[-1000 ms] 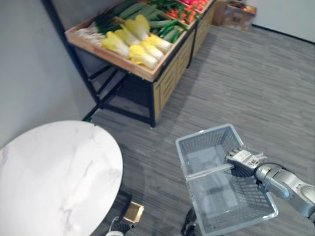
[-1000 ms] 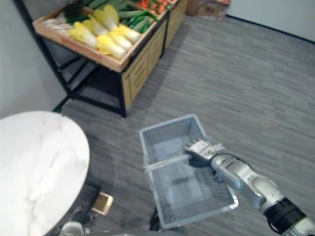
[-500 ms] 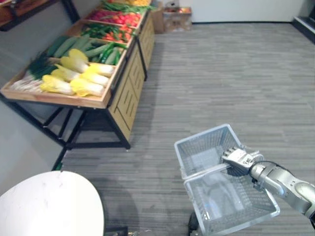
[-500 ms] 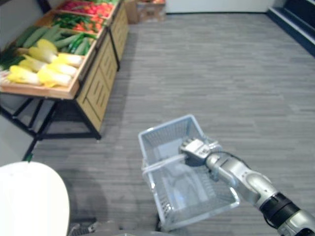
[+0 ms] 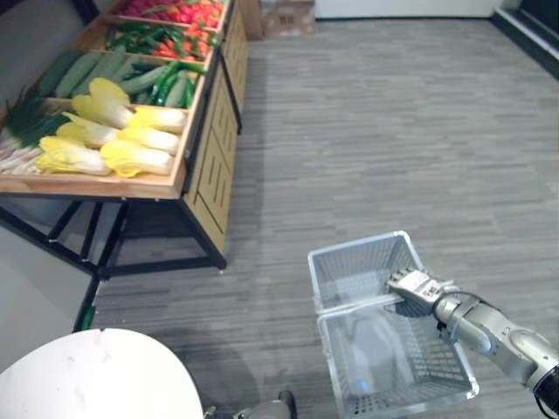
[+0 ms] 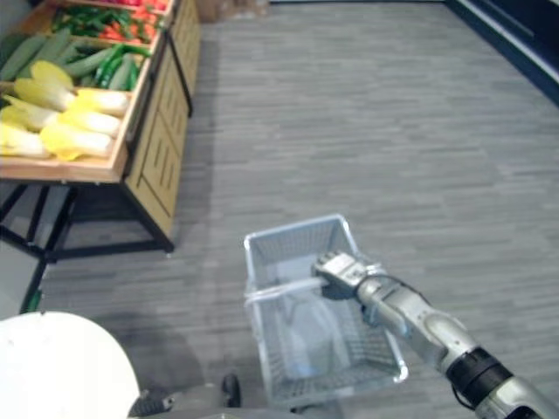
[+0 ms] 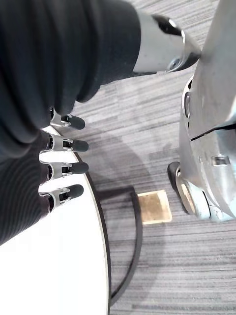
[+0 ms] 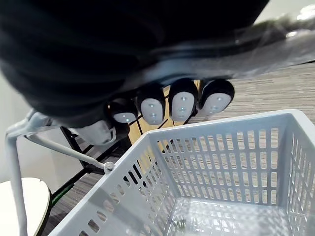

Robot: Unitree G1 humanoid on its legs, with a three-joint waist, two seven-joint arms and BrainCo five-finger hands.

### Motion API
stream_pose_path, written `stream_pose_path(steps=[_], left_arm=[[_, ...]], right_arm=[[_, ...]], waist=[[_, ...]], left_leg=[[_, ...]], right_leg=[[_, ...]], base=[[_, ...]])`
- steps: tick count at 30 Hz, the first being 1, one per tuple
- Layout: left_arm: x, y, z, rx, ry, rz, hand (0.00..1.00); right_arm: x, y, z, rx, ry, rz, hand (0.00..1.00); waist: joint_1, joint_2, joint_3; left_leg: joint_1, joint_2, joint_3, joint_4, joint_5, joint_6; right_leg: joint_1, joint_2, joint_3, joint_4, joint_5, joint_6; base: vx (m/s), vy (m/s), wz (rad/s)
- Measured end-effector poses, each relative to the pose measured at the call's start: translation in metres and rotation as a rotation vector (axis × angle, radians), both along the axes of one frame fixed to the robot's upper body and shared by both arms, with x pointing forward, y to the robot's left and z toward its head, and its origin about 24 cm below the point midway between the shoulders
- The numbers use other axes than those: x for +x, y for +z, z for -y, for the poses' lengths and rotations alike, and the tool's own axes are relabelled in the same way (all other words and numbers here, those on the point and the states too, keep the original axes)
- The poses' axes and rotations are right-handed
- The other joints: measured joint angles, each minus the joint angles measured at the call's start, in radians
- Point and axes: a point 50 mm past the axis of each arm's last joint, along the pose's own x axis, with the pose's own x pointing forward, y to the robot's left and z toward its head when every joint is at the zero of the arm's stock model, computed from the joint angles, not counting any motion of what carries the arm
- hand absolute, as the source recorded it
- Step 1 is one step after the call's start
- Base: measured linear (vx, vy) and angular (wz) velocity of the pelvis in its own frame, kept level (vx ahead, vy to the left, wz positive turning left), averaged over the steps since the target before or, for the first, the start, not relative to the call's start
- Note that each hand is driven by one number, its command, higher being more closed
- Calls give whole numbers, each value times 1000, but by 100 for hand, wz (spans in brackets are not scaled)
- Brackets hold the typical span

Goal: Pick vegetable in the basket

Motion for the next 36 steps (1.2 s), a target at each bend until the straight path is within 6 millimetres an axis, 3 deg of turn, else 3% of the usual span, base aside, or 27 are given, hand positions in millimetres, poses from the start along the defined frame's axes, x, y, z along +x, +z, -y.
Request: stream_pose_path(steps=[2, 4, 6, 7, 9, 10, 11, 14, 15, 16, 18, 19, 20, 21, 22, 23, 24, 26, 28, 30, 31, 32, 33, 34, 35, 36], left_arm=[[1, 1, -5, 15, -26, -2, 0], [2, 2, -7, 17, -42, -6, 0], [7, 2, -6, 16, -52, 4, 0], [9, 3, -9, 23, -62, 7, 0], [19, 4, -6, 19, -73, 27, 0], [21, 5, -5, 16, -76, 36, 0], [22, 5, -5, 15, -76, 40, 0], [20, 6, -9, 18, -95, 30, 0], [19, 5, -8, 20, -102, 23, 0], [20, 4, -3, 8, -108, 24, 0], [18, 2, 3, -13, -80, 23, 0], [17, 2, 3, -14, -67, 26, 0], [18, 3, 3, -15, -54, 35, 0], [20, 3, 3, -15, -51, 42, 0], [22, 4, 2, -14, -47, 53, 0], [24, 5, 2, -13, -47, 67, 0], [27, 7, 0, -9, -43, 82, 0], [31, 8, -1, -3, -38, 97, 0], [32, 9, -1, 0, -34, 100, 0], [30, 8, -1, 2, -33, 89, 0], [26, 6, 2, 1, -32, 76, 0], [11, 2, 7, -11, -24, 36, 0], [8, 1, 8, -11, -29, 25, 0], [6, 2, -2, 20, -31, 11, 0], [7, 3, -6, 34, -47, 9, 0], [7, 3, -6, 34, -46, 6, 0]], right_arm=[[2, 2, -5, 38, -6, 13, 100], [2, -2, -10, 71, -21, 5, 100], [4, -1, -10, 92, -37, 16, 100], [7, 1, -8, 101, -55, 26, 100], [11, 3, -4, 115, -89, 45, 100], [12, 4, -4, 121, -97, 51, 100], [12, 4, -3, 125, -102, 55, 100], [12, 5, 0, 131, -121, 65, 100], [13, 7, 5, 130, -142, 75, 100], [13, 8, 11, 132, -174, 82, 100], [15, 13, 22, 119, -227, 101, 100], [16, 13, 24, 117, -235, 102, 100], [15, 9, 28, 109, -249, 89, 100], [15, 7, 29, 104, -256, 82, 100], [12, 3, 34, 79, -277, 66, 100], [10, 2, 38, 63, -291, 58, 100], [7, 0, 43, 51, -301, 48, 100], [3, -2, 47, 56, -321, 40, 100], [-1, -6, 48, 73, -339, 23, 100], [-7, -11, 51, 74, -353, 4, 100], [-12, -14, 55, 68, -367, -10, 100], [-15, -16, 58, 55, -368, -22, 100], [-15, -20, 54, 77, -380, -32, 100], [-17, -25, 49, 98, -376, -47, 100], [-15, -22, 48, 98, -359, -35, 100], [-13, -20, 48, 98, -356, -27, 100]], waist=[[-4, -27, 23], [-18, -28, 38], [-18, -27, 39], [-17, -25, 40], [-18, -22, 56], [-20, -15, 65], [-24, -12, 70], [-48, -25, 80], [-56, -5, 80], [-57, 10, 74], [-55, 39, 65], [-56, 39, 65], [-57, 41, 66], [-56, 42, 67], [-44, 26, 77], [-38, 30, 79], [-27, 27, 81], [-26, 23, 81], [-12, 23, 81], [-5, 24, 80], [-6, 36, 76], [-1, 69, 59], [4, 58, 59], [-3, 8, 51], [5, -13, 54], [14, -16, 54]], left_leg=[[58, -21, -10, -12, -21, 31], [108, -30, -40, -21, -36, 57], [117, -29, -62, -28, -47, 55], [120, -28, -67, -40, -45, 51], [143, -28, -92, -61, -53, 43], [164, -26, -105, -77, -63, 27], [176, -25, -116, -84, -68, 19], [258, -5, -170, -105, -129, -41], [274, 34, -193, -81, -158, -64], [258, 57, -209, -39, -156, -69], [167, 114, -255, 149, -103, -75], [133, 121, -258, 221, -72, -85], [63, 133, -257, 404, 33, -92], [30, 139, -257, 487, 115, -97], [-32, 158, -249, 655, 197, -90], [-81, 176, -218, 766, 165, -72], [-144, 200, -151, 857, 109, -31], [-265, 215, -34, 847, 54, -8], [-346, 210, 80, 723, 31, -5], [-371, 166, 183, 487, 43, 3], [-352, 116, 212, 258, 117, 6], [-322, 93, 207, 49, 261, 26], [-301, 71, 203, 36, 279, 136], [-303, 29, 198, 41, 269, 133], [-317, 15, 195, 88, 226, 147], [-318, 14, 202, 111, 204, 157]], right_leg=[[-78, -37, 8, 242, 6, -24], [-115, -50, 19, 354, -16, -36], [-132, -48, -2, 268, -33, -36], [-145, -46, -28, 154, -30, -31], [-144, -45, -38, -50, 8, 14], [-143, -47, -30, -199, 35, 54], [-143, -50, -25, -252, 41, 64], [-155, -68, -16, -284, 42, 66], [-167, -51, -10, -204, 137, 61], [-185, -37, -17, -140, 139, 59], [-189, -3, -68, -46, 62, 17], [-177, -2, -82, -30, 43, 9], [-124, 0, -107, -21, 1, -3], [-90, 1, -118, -27, -12, -8], [0, 0, -134, -63, -41, -20], [65, 2, -147, -94, -55, -24], [147, 0, -162, -138, -69, -26], [252, -16, -206, -206, -97, -1], [296, -31, -242, -236, -101, 10], [338, -44, -264, -253, -119, 44], [378, -39, -279, -266, -137, 72], [417, -4, -273, -278, -161, 100], [440, -10, -259, -285, -177, 114], [447, -35, -234, -303, -178, 112], [454, -37, -203, -313, -154, 113], [464, -43, -201, -312, -145, 115]], base=[[131, 153, 19], [236, 71, 40], [247, 36, 36], [314, -10, 37], [408, -63, 38], [432, -114, 34], [556, -179, 49], [502, -238, 66], [611, -341, 59], [731, -424, 54], [655, -411, 27], [697, -418, 32], [453, -252, 35], [553, -274, 44], [425, -196, 35], [610, -241, 43], [495, -174, 40], [447, -112, 42], [404, 20, 21], [439, 119, 19], [625, 234, 25], [533, 205, 17], [526, 193, 39], [353, 117, 56], [494, 153, 58], [429, 125, 19]])
